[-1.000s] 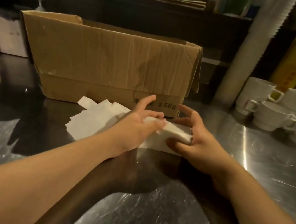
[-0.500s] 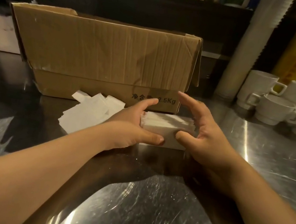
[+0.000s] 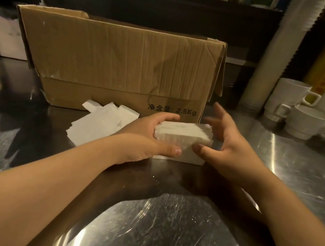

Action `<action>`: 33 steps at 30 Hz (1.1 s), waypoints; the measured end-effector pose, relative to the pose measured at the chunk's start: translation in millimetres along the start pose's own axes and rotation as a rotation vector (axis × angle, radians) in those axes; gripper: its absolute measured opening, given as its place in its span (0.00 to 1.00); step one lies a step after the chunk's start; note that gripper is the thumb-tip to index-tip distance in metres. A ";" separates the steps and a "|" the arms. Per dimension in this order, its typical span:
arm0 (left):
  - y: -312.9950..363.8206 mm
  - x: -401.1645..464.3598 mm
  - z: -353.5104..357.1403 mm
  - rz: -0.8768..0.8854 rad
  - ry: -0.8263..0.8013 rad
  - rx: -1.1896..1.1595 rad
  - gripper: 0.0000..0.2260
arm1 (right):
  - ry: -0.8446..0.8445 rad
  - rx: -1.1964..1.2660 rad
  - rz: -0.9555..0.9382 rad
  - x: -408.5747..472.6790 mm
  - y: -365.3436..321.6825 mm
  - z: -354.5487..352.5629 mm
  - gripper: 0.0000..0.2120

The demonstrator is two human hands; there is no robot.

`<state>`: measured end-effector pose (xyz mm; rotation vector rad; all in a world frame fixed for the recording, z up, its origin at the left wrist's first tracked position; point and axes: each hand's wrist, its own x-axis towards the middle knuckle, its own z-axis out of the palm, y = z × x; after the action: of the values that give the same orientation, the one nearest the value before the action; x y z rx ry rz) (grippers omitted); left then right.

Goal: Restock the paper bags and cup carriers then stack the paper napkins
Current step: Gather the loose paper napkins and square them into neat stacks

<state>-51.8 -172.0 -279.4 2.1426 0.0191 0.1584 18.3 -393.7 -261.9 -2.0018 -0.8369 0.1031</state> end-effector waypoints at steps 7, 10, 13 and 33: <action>-1.2 -1.6 -0.8 0.037 0.040 -0.026 0.29 | -0.028 0.120 0.161 5.1 5.5 -2.6 0.23; -2.1 -0.8 -1.1 0.037 0.080 -0.018 0.26 | -0.090 0.114 0.173 3.9 6.1 -3.1 0.23; 2.0 -4.3 -0.1 0.054 0.115 -0.012 0.25 | -0.065 0.129 0.152 5.0 7.5 -2.1 0.21; 41.0 -14.7 3.1 -0.377 -0.376 -1.029 0.22 | 0.071 0.291 -0.059 -11.3 -14.7 22.3 0.19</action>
<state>-68.0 -198.1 -248.3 1.0836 0.0989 -0.3863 -6.5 -379.1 -265.7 -1.6979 -0.7869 0.1130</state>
